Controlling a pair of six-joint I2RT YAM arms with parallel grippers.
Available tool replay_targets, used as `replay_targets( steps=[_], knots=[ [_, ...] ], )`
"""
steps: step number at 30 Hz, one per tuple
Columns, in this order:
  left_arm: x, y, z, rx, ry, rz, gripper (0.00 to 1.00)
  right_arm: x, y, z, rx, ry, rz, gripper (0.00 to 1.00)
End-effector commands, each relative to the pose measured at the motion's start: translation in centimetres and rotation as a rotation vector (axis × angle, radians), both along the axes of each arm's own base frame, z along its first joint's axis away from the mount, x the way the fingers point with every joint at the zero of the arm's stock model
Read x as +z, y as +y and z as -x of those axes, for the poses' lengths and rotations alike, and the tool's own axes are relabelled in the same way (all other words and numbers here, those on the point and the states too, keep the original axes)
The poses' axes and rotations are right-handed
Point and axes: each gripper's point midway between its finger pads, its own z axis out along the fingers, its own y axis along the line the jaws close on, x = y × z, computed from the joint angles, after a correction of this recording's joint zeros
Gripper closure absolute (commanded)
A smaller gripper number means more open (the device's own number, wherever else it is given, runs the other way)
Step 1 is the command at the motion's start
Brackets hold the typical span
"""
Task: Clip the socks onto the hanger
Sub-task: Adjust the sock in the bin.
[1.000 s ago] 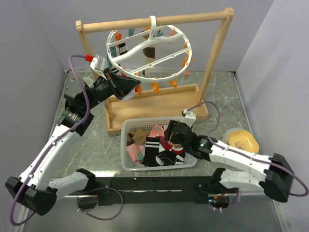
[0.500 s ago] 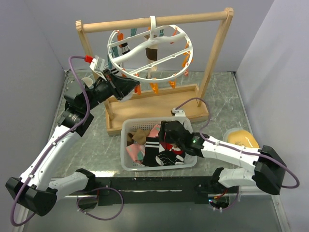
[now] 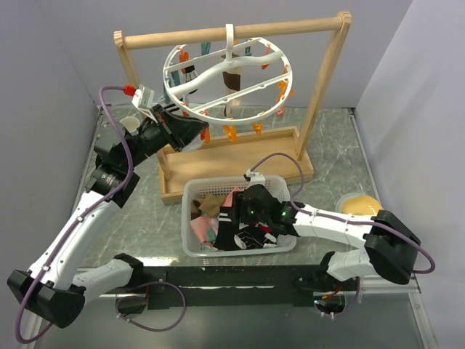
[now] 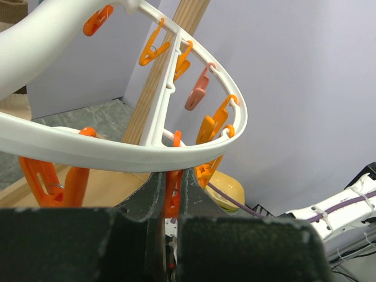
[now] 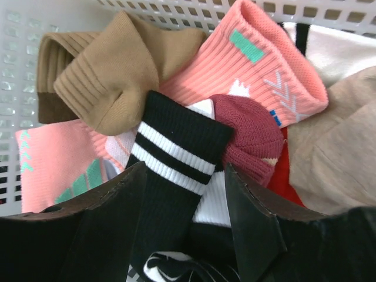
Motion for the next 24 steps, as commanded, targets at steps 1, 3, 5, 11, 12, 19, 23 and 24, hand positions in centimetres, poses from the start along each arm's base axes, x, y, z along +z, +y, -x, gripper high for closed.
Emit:
replay_targets(
  steps=[1, 3, 5, 11, 12, 19, 23, 24],
  knots=[
    [0.1, 0.2, 1.2, -0.032, 0.007, 0.012, 0.99, 0.4, 0.5, -0.9, -0.010, -0.013, -0.027, 0.37],
    [0.1, 0.2, 1.3, -0.032, 0.007, 0.012, 0.99, -0.1, 0.3, -0.8, -0.009, -0.001, -0.023, 0.38],
    [0.2, 0.2, 1.4, -0.032, 0.003, 0.012, 0.99, -0.6, 0.2, -0.7, -0.014, 0.011, -0.022, 0.38],
    [0.1, 0.2, 1.4, -0.034, 0.005, 0.015, 0.99, -1.0, 0.5, -1.2, -0.025, 0.002, -0.047, 0.45],
    [0.1, 0.2, 1.5, -0.035, 0.002, 0.014, 0.99, -0.6, 0.8, -1.5, -0.026, -0.013, -0.066, 0.47],
    [0.3, 0.3, 1.4, -0.029, 0.000, 0.010, 0.99, 1.7, 1.0, -2.0, -0.023, -0.080, -0.132, 0.87],
    [0.2, 0.3, 1.3, -0.028, -0.003, 0.005, 0.99, 4.8, 0.7, -2.1, -0.009, -0.170, -0.185, 1.00],
    [0.2, 0.3, 1.3, -0.028, -0.001, 0.005, 0.99, 5.5, 0.6, -2.2, -0.004, -0.189, -0.197, 1.00]
  ],
)
